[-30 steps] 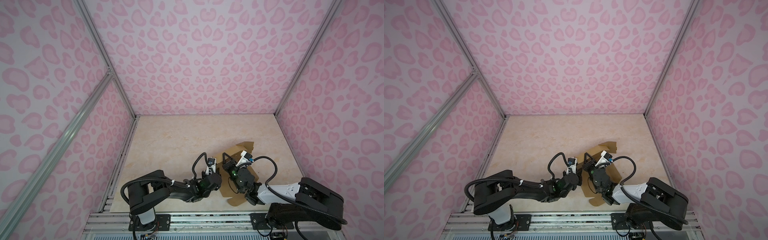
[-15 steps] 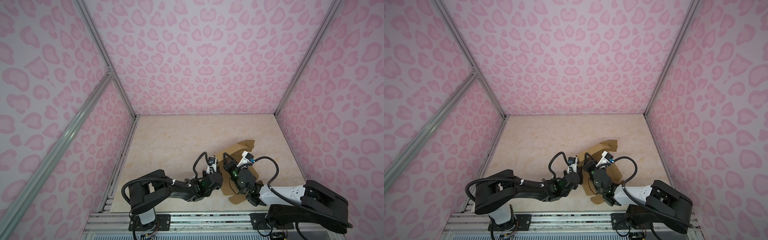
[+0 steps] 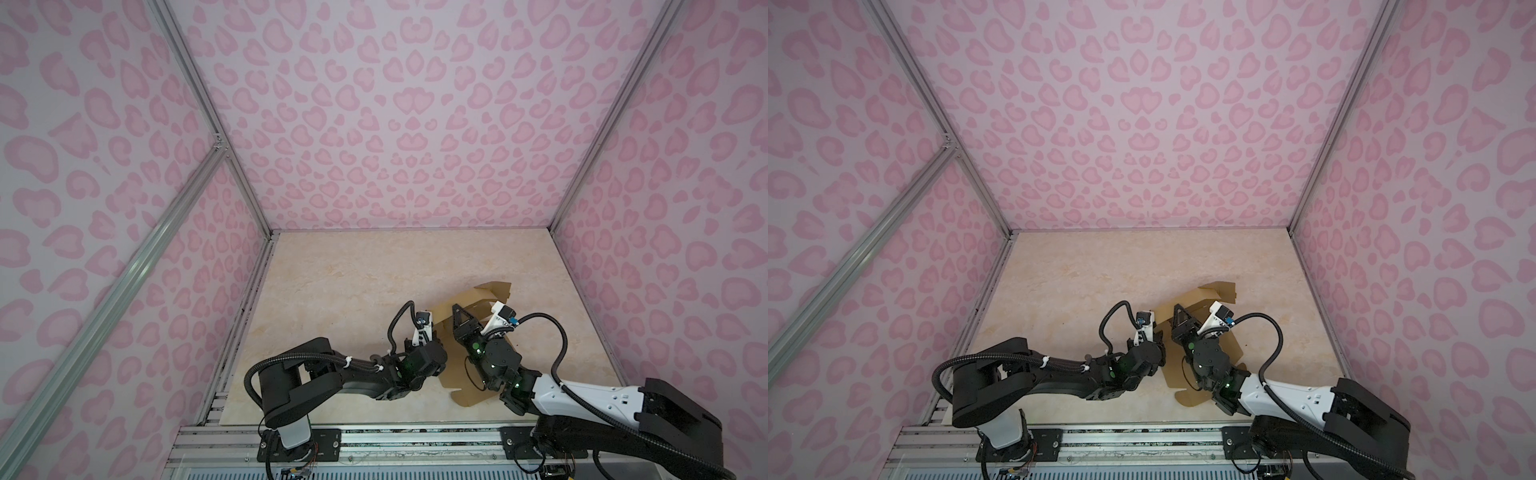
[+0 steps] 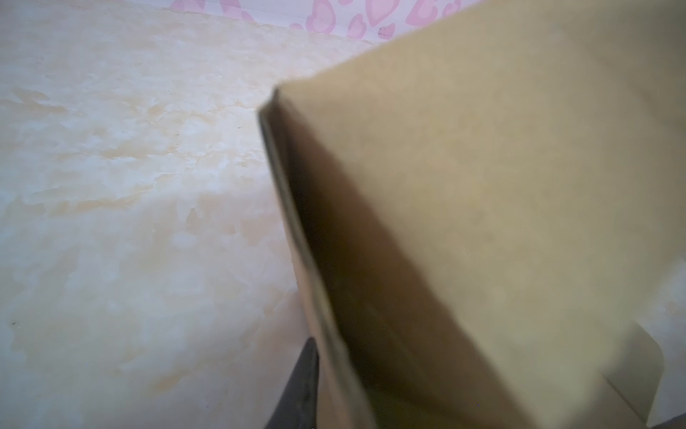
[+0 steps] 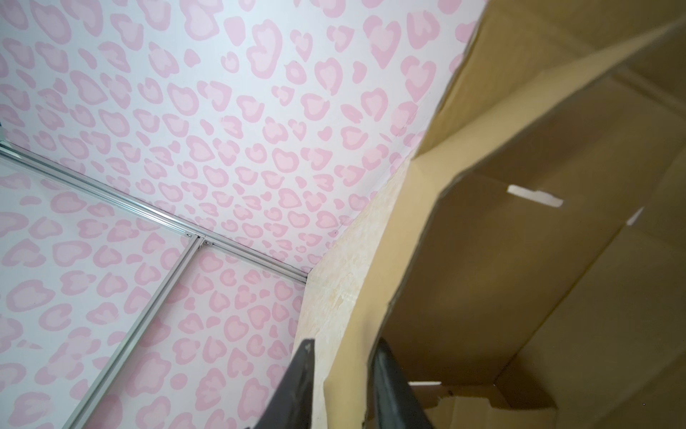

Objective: Fold the paper box

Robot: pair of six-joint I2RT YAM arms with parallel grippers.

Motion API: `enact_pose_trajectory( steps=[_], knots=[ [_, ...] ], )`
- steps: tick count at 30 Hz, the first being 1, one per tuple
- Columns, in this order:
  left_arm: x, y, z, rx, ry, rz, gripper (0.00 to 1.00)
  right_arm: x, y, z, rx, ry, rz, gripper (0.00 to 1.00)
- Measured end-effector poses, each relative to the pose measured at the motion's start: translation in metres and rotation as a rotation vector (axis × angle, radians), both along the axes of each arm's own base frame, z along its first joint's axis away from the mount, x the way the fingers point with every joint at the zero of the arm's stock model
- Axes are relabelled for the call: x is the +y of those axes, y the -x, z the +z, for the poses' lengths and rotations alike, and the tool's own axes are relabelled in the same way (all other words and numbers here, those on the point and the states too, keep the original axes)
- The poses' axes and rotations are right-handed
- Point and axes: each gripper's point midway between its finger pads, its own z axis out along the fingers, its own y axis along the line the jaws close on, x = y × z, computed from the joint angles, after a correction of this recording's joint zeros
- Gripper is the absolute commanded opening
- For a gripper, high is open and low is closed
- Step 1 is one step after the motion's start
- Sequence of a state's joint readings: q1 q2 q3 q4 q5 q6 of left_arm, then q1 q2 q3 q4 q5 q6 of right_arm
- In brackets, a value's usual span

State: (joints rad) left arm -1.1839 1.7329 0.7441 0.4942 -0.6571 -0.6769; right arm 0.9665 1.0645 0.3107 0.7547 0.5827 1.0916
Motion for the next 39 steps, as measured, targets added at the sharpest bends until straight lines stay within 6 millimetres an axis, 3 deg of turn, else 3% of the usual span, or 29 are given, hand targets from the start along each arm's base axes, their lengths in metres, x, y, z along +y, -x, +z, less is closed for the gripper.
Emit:
enact_pose_trajectory(
  steps=[6,17,24,30,39],
  knots=[
    [0.016,-0.006,-0.004,0.017,-0.03,0.019,0.18,-0.018,0.007,0.038,0.002,0.011,-0.039,0.4],
    [0.042,-0.018,-0.004,0.038,-0.09,0.023,0.1,-0.059,0.025,0.044,0.029,0.113,-0.1,0.43],
    [0.052,-0.02,-0.003,0.04,-0.13,0.01,0.09,-0.061,0.028,0.049,0.032,0.156,-0.087,0.43],
    [0.058,-0.018,0.001,0.029,-0.183,-0.013,0.03,-0.055,0.03,0.046,0.044,0.191,-0.041,0.44],
    [0.067,-0.014,0.011,0.016,-0.236,-0.032,0.04,-0.044,0.035,0.045,0.056,0.232,0.041,0.44]
  ],
)
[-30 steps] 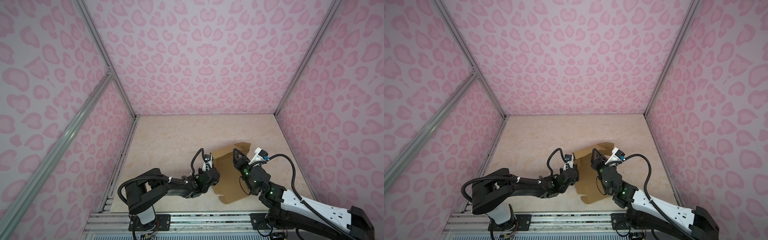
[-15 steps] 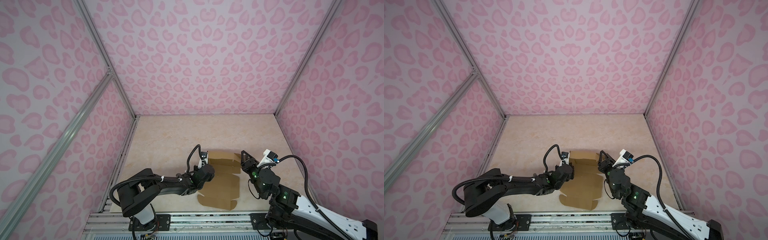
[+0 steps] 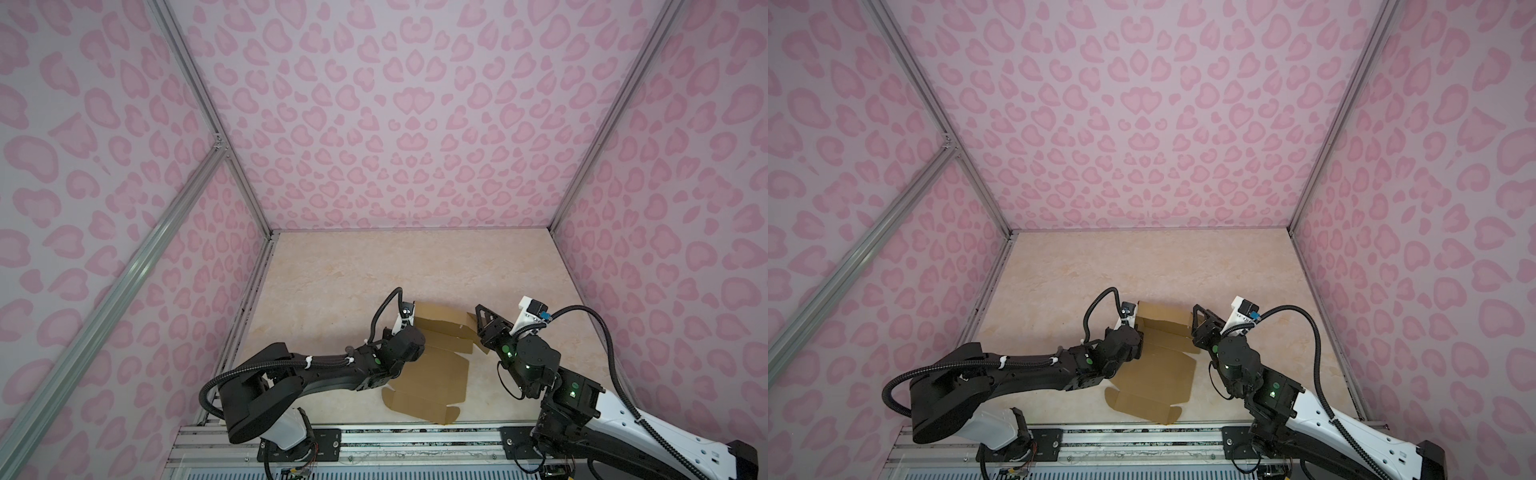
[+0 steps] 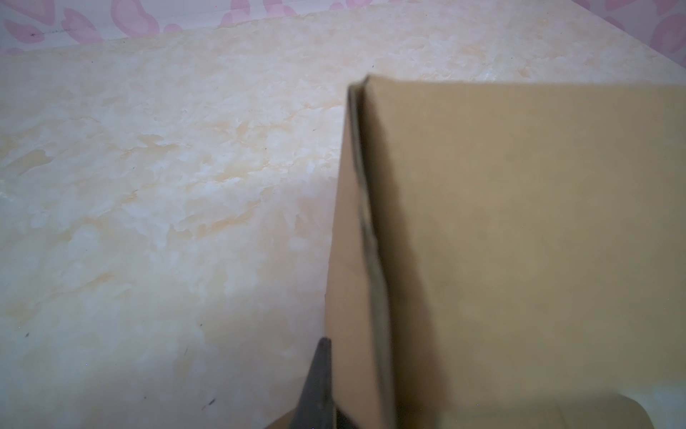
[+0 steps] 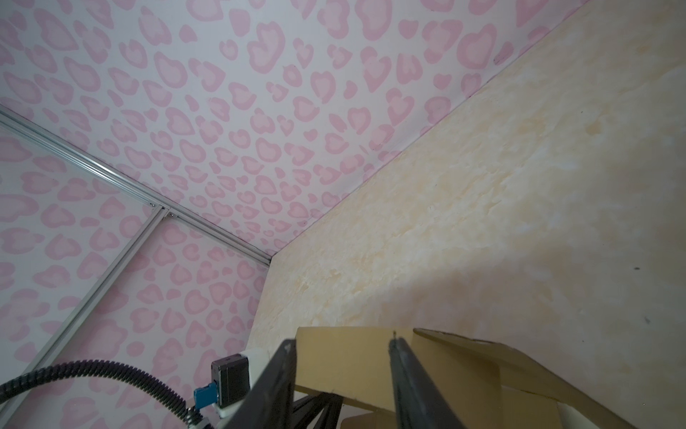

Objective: Fold the paper box

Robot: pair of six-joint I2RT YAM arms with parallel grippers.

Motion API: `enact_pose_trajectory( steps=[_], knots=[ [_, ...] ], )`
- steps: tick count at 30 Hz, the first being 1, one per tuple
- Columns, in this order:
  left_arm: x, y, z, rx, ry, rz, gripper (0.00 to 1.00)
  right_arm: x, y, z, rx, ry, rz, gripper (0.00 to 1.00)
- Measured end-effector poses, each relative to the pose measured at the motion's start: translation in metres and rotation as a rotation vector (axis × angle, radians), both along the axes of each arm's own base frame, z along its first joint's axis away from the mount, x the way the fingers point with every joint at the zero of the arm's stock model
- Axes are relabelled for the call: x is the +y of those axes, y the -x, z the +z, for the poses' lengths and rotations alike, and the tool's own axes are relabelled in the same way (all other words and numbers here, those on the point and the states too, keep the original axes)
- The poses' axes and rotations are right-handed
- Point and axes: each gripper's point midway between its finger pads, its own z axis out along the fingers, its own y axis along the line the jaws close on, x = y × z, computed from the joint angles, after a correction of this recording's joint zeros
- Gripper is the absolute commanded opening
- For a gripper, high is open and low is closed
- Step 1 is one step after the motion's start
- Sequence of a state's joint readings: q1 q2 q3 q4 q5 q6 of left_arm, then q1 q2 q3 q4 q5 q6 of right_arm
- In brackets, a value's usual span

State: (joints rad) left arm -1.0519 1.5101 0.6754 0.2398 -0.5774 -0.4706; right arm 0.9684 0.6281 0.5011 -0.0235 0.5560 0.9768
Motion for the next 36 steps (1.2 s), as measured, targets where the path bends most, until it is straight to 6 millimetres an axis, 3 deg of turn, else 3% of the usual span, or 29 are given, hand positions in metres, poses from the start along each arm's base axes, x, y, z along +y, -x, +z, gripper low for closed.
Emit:
enact_pose_trajectory(
  steps=[7,17,23,27,36],
  knots=[
    [0.014,0.009,-0.007,0.015,-0.018,-0.003,0.03,0.016,0.004,0.001,0.033,0.051,0.095,0.44],
    [0.036,0.023,-0.012,0.039,0.008,0.015,0.03,0.038,0.021,-0.041,0.125,0.212,0.275,0.45],
    [0.041,0.026,-0.014,0.046,-0.006,0.015,0.03,0.046,0.032,-0.066,0.154,0.417,0.381,0.5],
    [0.044,0.027,-0.014,0.042,-0.014,0.008,0.03,0.057,0.028,-0.048,0.118,0.486,0.421,0.5],
    [0.047,0.028,-0.019,0.022,-0.009,0.003,0.04,0.115,0.003,-0.02,0.09,0.461,0.535,0.47]
  ],
)
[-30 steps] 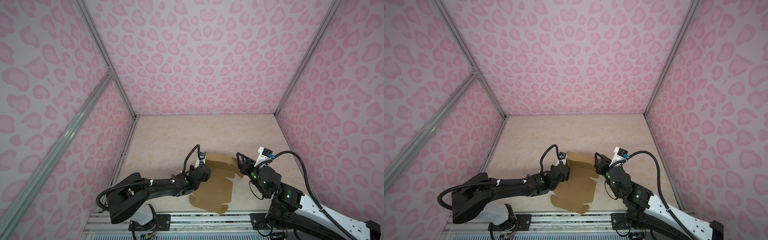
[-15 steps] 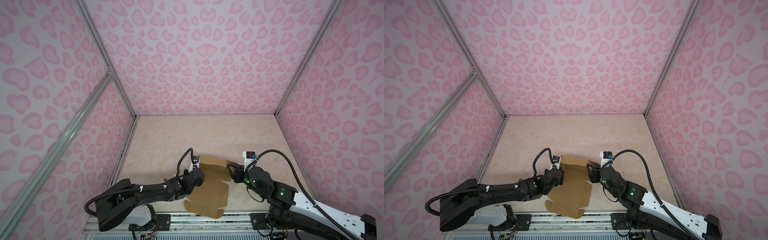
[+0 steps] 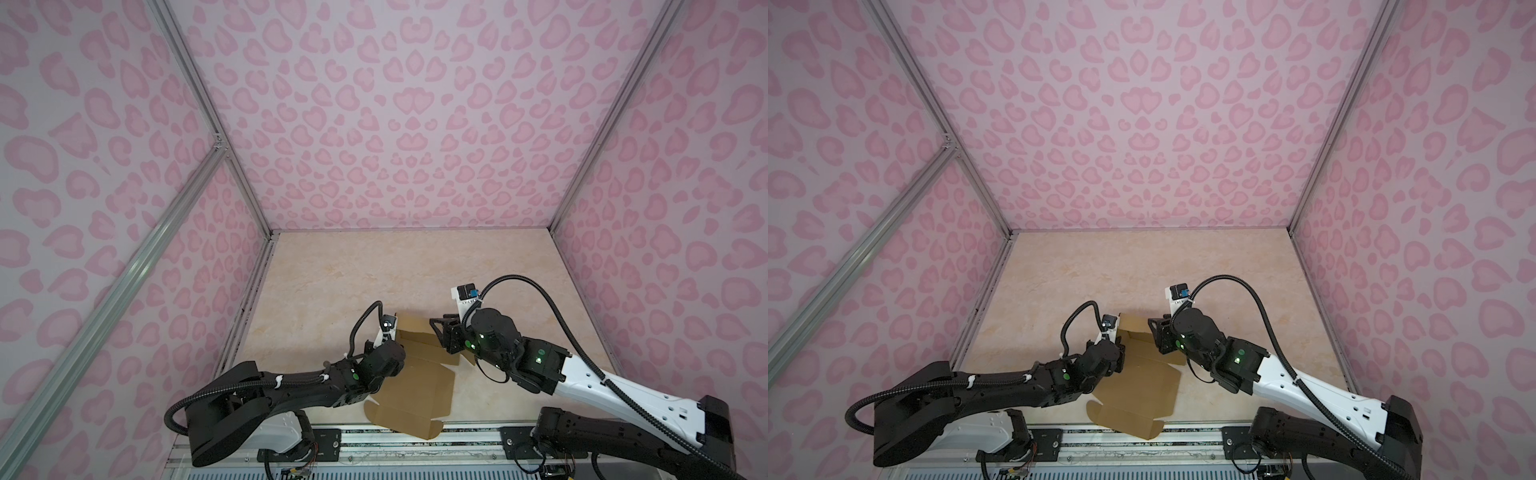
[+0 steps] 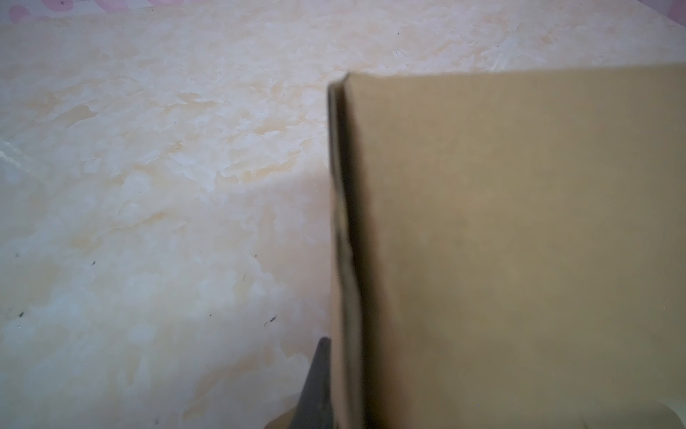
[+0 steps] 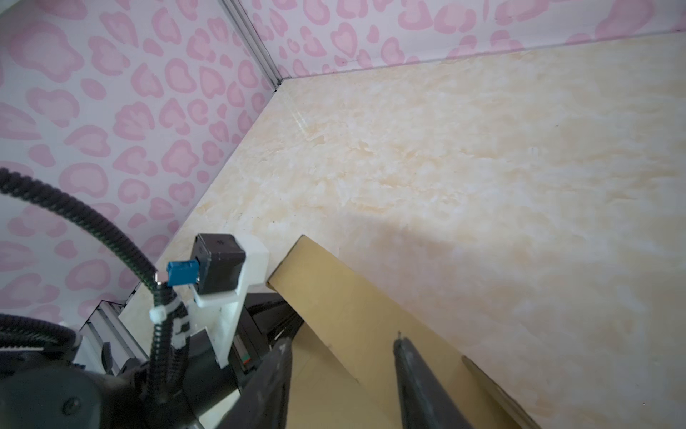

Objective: Fold the paper box

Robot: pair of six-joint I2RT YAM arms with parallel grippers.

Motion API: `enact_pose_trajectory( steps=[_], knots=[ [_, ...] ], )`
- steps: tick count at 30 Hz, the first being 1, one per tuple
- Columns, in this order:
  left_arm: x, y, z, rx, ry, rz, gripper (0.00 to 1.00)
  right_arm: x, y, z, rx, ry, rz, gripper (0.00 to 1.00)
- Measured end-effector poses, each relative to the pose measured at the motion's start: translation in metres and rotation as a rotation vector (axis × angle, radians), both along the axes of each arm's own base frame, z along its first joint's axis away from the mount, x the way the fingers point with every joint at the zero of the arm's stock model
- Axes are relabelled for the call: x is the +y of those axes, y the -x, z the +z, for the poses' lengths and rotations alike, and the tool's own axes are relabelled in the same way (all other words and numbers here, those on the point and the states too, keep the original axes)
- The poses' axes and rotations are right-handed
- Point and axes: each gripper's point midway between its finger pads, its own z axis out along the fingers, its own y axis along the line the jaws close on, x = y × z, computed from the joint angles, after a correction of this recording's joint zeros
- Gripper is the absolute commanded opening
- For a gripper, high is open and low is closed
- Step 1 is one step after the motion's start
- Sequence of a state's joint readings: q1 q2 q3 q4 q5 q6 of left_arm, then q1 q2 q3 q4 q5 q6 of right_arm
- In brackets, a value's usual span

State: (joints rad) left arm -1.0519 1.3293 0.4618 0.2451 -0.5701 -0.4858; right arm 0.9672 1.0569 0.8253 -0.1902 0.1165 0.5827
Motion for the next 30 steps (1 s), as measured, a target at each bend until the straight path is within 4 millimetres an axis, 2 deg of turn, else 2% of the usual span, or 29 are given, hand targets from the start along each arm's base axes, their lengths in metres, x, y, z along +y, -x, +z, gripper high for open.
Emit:
enact_pose_trajectory(
  steps=[6,11,17,21,30],
  knots=[
    [-0.003,-0.001,0.0,-0.011,0.009,-0.013,0.04,0.033,-0.013,-0.01,0.046,-0.015,0.075,0.46],
    [-0.004,0.0,0.0,-0.01,0.013,-0.022,0.04,0.047,-0.014,-0.023,0.077,-0.017,0.117,0.46],
    [-0.008,-0.003,-0.003,-0.02,0.018,-0.023,0.12,0.047,-0.019,-0.035,0.099,-0.027,0.116,0.46],
    [-0.004,0.002,-0.017,0.011,-0.019,-0.031,0.14,0.046,-0.021,-0.041,0.104,-0.027,0.112,0.45],
    [-0.005,-0.002,-0.017,-0.002,-0.019,-0.019,0.28,0.043,-0.022,-0.052,0.123,-0.023,0.108,0.45]
  ],
)
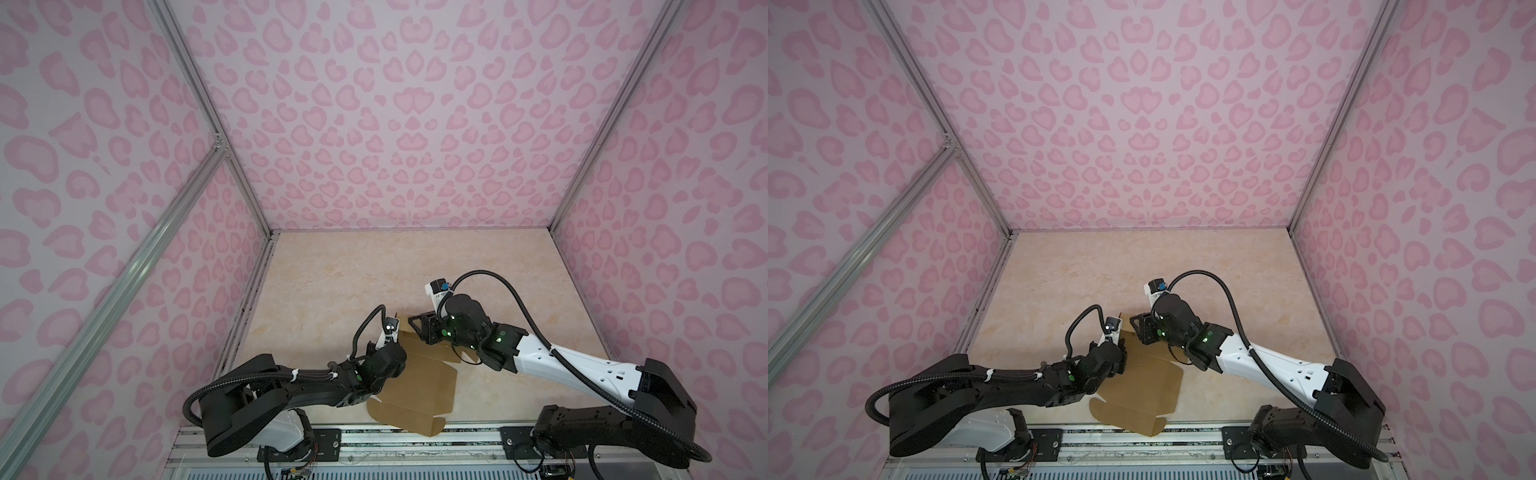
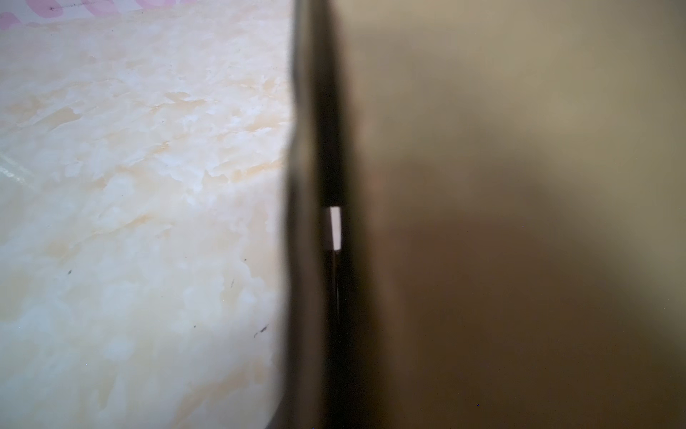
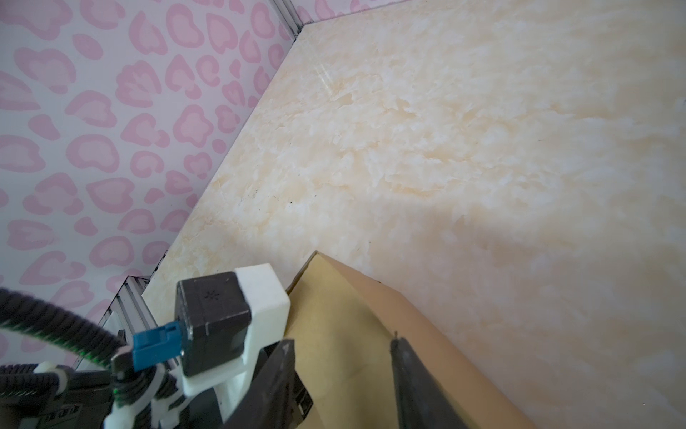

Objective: Fold the paper box

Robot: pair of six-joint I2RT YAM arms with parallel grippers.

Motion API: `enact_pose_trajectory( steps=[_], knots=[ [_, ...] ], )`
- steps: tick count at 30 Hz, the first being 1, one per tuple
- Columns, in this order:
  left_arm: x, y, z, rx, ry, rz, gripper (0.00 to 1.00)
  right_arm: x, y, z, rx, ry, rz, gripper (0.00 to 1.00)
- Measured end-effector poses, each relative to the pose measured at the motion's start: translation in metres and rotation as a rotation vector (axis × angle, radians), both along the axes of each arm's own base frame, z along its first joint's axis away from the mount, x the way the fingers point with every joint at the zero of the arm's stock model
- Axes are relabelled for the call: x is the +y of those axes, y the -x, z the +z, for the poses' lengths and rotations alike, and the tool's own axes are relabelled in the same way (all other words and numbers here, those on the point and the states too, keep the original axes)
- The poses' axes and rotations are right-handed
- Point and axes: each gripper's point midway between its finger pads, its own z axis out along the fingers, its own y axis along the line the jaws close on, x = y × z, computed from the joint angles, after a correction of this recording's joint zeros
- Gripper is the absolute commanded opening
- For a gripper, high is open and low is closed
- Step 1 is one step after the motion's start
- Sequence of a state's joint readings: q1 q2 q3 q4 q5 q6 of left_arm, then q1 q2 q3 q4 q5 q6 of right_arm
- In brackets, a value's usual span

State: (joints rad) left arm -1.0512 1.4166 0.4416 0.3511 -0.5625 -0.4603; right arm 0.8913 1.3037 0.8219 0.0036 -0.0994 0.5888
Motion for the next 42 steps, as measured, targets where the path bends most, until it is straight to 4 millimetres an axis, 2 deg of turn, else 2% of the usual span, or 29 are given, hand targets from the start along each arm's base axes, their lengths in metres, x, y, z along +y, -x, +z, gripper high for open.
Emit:
enact_pose_trajectory(
  steps=[23,28,42],
  knots=[
    [0.0,0.003,0.005,-0.053,-0.027,-0.08,0.35,0.001,-0.007,-0.004,-0.002,-0.055,-0.009,0.44],
    [0.001,0.003,0.007,-0.064,-0.025,-0.081,0.44,0.0,-0.009,-0.004,-0.002,-0.057,-0.014,0.44],
    [0.0,0.0,0.025,-0.111,-0.001,-0.075,0.49,0.0,-0.01,-0.004,0.009,-0.068,-0.012,0.44]
  ],
)
